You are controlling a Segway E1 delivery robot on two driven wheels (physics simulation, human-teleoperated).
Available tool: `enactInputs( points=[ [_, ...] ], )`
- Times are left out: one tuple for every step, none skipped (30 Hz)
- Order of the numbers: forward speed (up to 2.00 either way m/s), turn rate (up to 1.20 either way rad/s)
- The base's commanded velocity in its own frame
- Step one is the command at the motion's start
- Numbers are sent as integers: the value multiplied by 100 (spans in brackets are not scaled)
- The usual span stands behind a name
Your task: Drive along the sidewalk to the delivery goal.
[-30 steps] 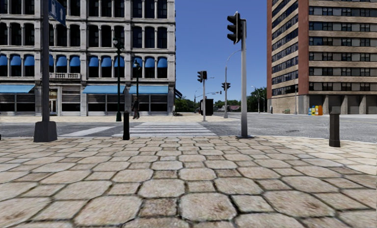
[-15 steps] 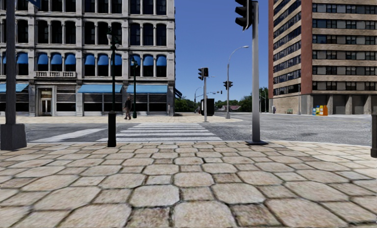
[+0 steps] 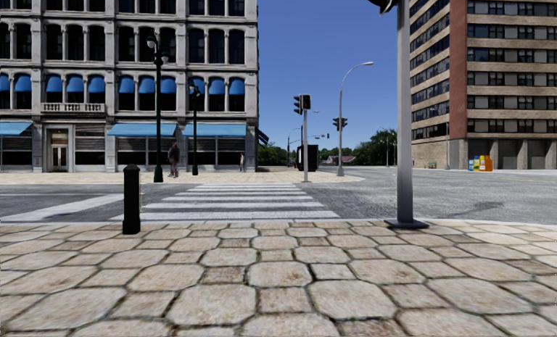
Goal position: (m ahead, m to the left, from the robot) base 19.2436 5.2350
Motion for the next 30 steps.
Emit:
enactInputs(
  points=[
    [190,11],
    [190,11],
    [190,11],
    [190,11],
    [190,11],
    [190,11],
    [190,11],
    [190,11],
    [190,11],
    [190,11],
    [190,11],
    [190,11],
    [190,11],
    [190,11],
    [190,11],
    [190,11],
    [190,11],
    [190,11],
    [190,11],
    [190,11],
    [190,11],
    [190,15],
    [190,21],
    [190,21],
    [189,22],
    [189,22],
    [189,23],
    [189,23],
    [189,23],
    [189,23]
  ],
)
